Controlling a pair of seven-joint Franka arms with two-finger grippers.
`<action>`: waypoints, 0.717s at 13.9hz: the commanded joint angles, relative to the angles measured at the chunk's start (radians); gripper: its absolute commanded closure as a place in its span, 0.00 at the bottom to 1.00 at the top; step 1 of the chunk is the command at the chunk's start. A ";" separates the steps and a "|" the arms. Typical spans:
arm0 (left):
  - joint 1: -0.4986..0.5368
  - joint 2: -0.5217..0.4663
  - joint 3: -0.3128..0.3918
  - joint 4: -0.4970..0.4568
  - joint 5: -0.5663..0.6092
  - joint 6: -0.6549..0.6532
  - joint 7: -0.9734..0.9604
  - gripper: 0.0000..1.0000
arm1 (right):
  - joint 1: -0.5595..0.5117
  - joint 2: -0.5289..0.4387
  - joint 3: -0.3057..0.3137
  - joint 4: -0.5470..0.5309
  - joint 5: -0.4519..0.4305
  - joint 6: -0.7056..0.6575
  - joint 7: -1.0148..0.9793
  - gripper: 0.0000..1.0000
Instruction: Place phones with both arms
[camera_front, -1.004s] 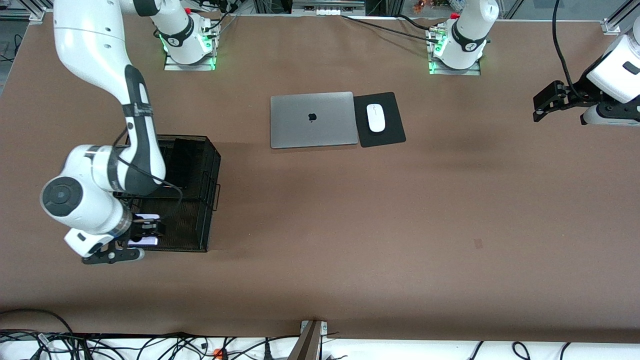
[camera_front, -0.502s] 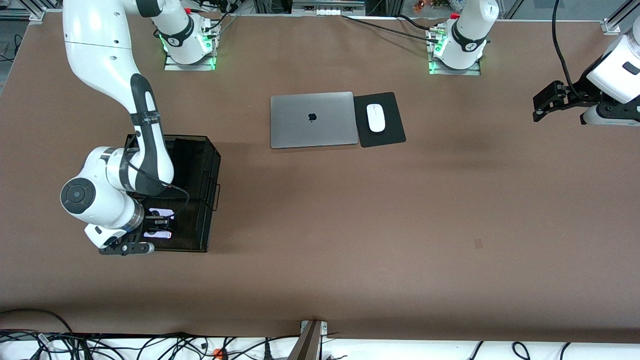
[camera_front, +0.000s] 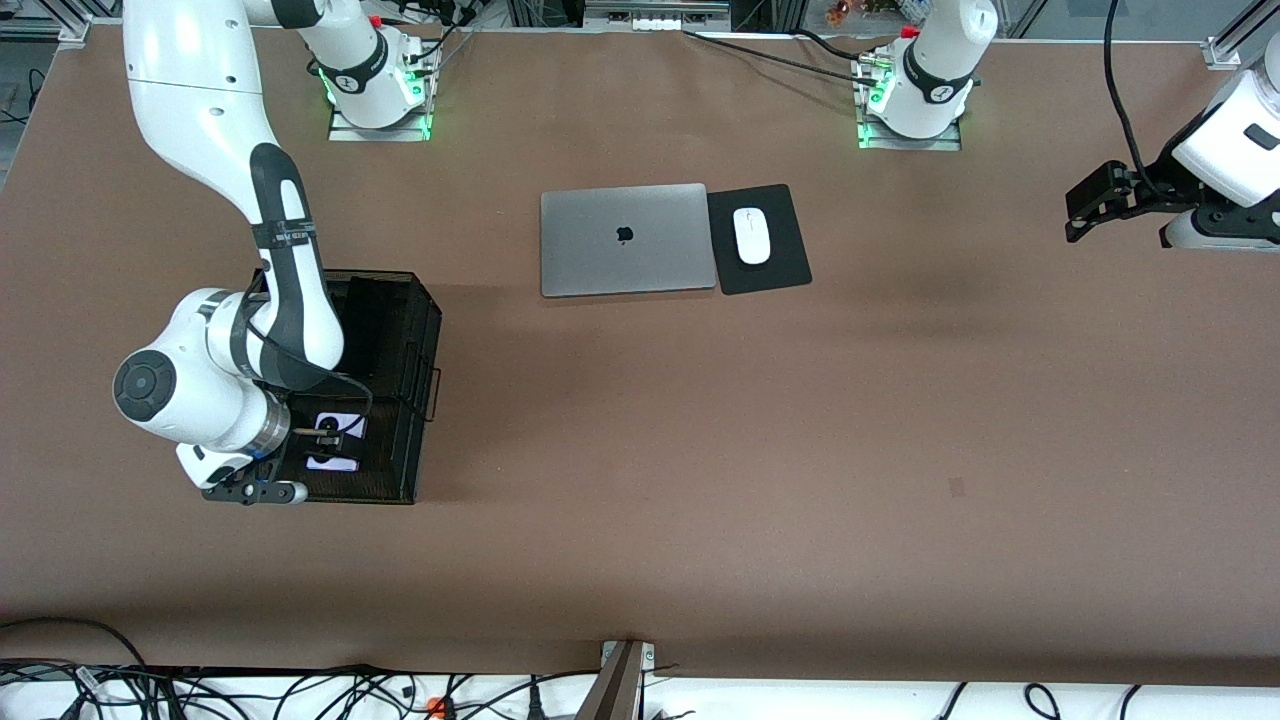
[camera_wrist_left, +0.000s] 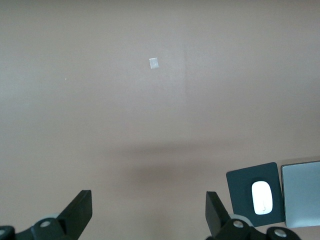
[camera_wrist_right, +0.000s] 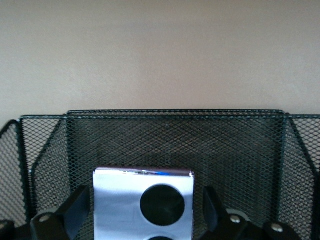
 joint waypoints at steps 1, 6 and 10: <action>0.008 0.010 -0.002 0.023 -0.013 -0.024 -0.002 0.00 | -0.014 -0.031 -0.021 0.080 0.024 -0.153 -0.006 0.00; 0.009 0.012 0.006 0.026 -0.002 -0.021 0.003 0.00 | -0.121 -0.034 -0.065 0.376 0.022 -0.672 -0.006 0.00; 0.008 0.012 0.000 0.026 -0.002 -0.022 -0.002 0.00 | -0.157 -0.074 -0.154 0.547 0.021 -1.007 -0.006 0.01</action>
